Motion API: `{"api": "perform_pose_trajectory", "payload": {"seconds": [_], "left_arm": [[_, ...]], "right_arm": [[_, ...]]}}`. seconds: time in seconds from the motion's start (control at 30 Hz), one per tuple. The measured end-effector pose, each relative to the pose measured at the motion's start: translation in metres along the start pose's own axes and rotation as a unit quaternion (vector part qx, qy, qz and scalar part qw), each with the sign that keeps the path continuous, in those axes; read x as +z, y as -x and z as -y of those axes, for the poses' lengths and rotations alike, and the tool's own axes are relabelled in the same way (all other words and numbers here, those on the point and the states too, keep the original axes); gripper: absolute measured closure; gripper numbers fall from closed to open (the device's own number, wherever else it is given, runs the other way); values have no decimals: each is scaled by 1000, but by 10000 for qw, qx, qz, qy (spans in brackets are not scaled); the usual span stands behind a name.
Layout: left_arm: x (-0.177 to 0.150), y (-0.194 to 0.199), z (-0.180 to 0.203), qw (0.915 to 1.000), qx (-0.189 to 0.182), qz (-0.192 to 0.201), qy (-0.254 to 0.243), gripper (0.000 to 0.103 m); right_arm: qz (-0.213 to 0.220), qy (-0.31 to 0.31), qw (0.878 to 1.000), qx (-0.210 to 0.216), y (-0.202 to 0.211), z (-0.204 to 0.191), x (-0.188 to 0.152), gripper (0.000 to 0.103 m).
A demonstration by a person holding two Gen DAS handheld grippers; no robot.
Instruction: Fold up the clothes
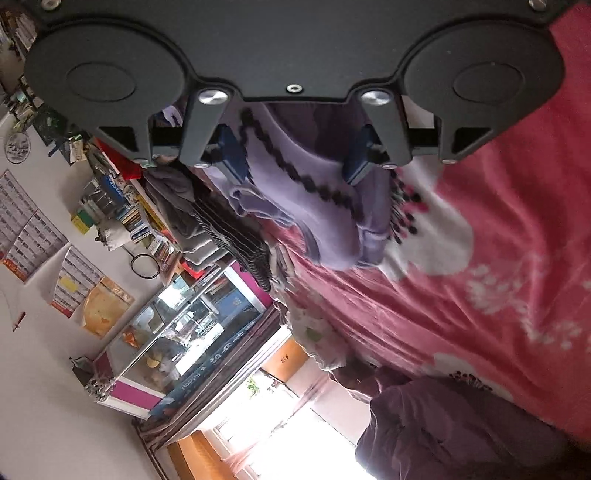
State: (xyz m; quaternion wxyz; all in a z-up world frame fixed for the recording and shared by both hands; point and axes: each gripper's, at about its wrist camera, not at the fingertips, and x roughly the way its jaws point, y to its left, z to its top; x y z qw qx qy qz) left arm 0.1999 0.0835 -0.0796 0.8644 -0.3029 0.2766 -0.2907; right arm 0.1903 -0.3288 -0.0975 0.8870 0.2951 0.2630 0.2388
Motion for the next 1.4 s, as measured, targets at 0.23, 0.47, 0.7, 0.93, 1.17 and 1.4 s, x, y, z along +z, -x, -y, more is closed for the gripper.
{"api": "perform_pose_trajectory", "payload": {"seconds": [0.23,0.47,0.7,0.93,1.17,1.4], "left_arm": [[-2,-25,11,9989,40,-144,-450,75],[3,-24,34,9862,-45,352,-1620,83],[21,-46,20,9771,38,659,-2022,83],[19,-82,-15,9879,427,111,-1486,83],[21,-70,-10,9842,924,133,-1502,55],[17,-42,26,9593,888,1113,-2437,55]], "right_arm": [[173,448,9987,151,-10,-9,-5,74],[626,1447,9870,313,-5,-28,-4,87],[1038,2060,9724,341,-24,-34,20,87],[734,1324,9883,186,-56,6,29,87],[258,476,9985,-45,-69,22,38,62],[975,2459,9630,-508,-32,-39,36,58]]}}
